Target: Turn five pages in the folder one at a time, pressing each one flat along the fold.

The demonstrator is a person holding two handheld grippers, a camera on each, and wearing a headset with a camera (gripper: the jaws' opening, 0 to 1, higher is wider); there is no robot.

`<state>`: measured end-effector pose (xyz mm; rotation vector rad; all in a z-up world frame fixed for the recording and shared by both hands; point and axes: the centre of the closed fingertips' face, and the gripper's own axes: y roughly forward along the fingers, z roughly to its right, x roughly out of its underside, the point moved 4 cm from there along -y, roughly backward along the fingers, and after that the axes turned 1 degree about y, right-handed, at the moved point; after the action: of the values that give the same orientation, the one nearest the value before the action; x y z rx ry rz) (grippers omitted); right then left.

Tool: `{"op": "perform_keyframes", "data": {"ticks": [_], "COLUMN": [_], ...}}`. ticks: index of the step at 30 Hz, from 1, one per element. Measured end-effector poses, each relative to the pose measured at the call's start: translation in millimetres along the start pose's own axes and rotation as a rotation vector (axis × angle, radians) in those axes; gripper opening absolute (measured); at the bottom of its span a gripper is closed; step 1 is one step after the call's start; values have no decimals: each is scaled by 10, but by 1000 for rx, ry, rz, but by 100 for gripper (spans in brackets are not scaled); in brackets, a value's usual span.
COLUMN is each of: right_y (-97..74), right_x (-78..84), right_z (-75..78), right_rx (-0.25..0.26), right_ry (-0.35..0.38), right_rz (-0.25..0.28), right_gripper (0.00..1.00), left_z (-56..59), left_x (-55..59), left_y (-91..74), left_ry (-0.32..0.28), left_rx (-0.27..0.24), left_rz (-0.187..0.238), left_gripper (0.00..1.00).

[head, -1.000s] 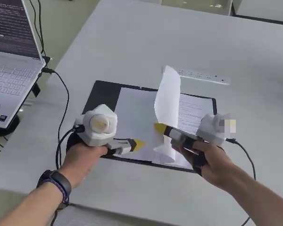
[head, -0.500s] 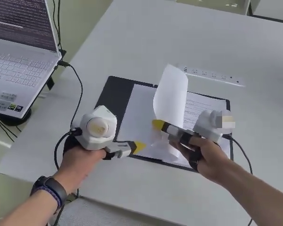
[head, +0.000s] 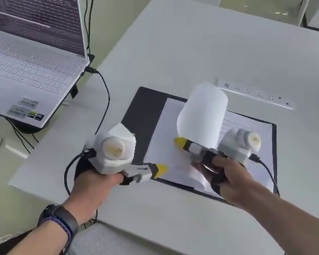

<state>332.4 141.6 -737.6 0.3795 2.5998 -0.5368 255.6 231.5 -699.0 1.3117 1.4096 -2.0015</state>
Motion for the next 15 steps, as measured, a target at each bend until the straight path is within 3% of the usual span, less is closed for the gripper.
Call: {"op": "perform_keyframes", "data": {"ticks": [15], "right_y": [457], "right_x": [257], "right_z": [94], "right_rx": [36], "right_ry": [24], "right_rz": [-105], "right_gripper": [0], "left_z": [-97], "left_x": [159], "left_y": [-97], "left_ry": [-50], "left_rx": [-32], "left_rz": [-4], "left_gripper": [73]}}
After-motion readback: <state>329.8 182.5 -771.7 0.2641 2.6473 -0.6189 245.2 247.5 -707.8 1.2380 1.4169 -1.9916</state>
